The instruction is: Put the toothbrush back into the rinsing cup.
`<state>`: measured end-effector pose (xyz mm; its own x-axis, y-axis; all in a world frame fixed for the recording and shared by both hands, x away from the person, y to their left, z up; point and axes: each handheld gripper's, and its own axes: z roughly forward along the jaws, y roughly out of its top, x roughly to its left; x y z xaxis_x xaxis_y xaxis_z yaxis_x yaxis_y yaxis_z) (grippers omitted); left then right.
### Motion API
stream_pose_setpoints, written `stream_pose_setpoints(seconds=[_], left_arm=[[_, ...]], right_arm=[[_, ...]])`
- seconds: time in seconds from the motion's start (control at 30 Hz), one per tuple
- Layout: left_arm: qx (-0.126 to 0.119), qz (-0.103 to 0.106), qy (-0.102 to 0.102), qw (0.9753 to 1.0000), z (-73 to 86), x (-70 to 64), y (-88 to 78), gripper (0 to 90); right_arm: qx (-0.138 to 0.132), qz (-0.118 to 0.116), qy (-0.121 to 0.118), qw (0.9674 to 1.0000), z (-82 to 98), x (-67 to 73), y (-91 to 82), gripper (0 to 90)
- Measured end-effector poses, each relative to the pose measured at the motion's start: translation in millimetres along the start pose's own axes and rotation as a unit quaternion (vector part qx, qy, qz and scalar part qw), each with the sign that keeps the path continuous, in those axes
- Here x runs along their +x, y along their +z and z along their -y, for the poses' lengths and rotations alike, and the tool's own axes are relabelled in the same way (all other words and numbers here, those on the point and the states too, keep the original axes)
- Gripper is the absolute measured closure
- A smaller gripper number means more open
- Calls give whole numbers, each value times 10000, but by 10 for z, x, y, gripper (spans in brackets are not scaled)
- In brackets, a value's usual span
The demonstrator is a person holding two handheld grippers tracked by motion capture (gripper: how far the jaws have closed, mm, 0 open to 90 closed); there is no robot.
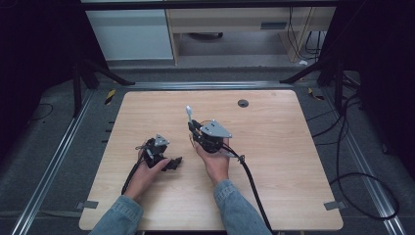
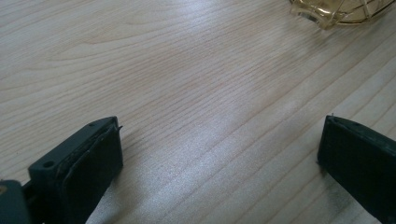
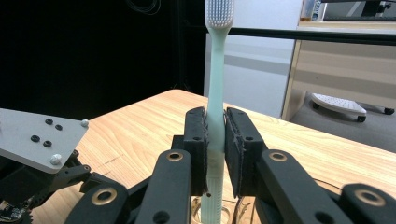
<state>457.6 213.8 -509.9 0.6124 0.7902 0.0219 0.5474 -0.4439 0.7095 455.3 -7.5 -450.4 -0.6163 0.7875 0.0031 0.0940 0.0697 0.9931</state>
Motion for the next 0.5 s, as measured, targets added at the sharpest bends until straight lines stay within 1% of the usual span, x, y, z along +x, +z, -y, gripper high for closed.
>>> stream_pose_setpoints(seconds=[0.17,0.5], left_arm=[[1,1,0,10000,0,0,0,0],[3,1,0,10000,0,0,0,0]], right_arm=[[-17,-6,51,10000,32,-6,4,794],[-21,-12,53,10000,86,8,11,794]])
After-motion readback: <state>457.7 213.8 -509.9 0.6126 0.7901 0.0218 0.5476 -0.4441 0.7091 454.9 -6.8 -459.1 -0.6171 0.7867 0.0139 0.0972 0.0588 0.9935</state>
